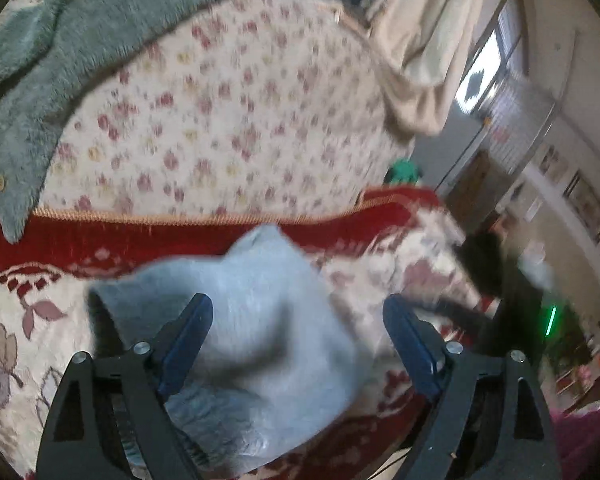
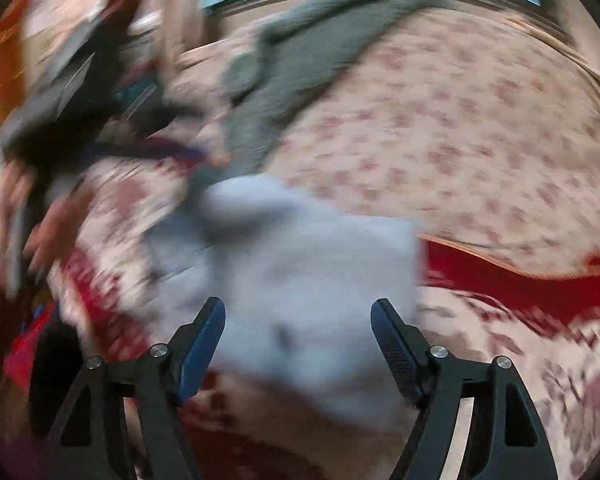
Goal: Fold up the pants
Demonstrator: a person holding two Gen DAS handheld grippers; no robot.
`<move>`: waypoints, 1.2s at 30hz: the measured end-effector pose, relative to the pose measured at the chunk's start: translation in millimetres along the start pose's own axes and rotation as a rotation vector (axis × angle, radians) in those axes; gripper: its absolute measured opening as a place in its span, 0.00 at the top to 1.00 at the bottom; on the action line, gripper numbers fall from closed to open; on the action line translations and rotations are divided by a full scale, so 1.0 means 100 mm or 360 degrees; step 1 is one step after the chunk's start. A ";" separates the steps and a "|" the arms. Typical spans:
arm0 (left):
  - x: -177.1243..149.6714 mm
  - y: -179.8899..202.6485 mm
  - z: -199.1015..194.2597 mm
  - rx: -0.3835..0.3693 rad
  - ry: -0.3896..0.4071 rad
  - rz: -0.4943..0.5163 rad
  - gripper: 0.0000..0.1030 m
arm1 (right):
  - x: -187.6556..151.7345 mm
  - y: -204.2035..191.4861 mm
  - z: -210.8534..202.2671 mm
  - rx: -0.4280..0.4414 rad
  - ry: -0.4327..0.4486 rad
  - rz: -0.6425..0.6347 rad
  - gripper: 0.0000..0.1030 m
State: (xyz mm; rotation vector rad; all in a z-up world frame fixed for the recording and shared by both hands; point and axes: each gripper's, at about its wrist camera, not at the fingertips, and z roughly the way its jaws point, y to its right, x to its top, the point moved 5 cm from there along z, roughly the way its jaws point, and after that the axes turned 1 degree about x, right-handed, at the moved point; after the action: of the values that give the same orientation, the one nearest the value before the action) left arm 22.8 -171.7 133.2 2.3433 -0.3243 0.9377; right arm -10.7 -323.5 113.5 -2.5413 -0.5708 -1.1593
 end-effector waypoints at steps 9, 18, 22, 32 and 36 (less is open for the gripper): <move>-0.60 -0.44 0.23 0.0118 -0.0131 -0.0116 0.16 | 0.48 0.34 0.71 -0.0025 -0.0031 0.0205 0.22; -0.80 -0.77 0.24 0.0055 -0.0029 -0.0163 0.17 | 0.35 0.10 1.63 -0.0231 -0.0174 0.0045 0.14; -0.63 -0.73 0.14 -0.0003 -0.0001 -0.0225 0.17 | 0.38 0.22 1.61 -0.0159 -0.0195 0.0141 0.13; -0.11 -0.49 -0.16 0.0058 0.0212 -0.0297 0.00 | 0.11 0.11 0.75 0.0048 -0.0122 0.0239 0.13; 0.05 -0.57 0.12 0.0151 0.0142 -0.0359 0.00 | -0.06 -0.23 0.63 0.0113 -0.0131 0.0157 0.13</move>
State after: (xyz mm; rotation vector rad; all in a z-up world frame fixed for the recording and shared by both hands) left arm 57.2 -133.3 104.9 2.3544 0.0216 0.9610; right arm 16.4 -278.8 71.3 -2.5353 -0.4908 -0.9876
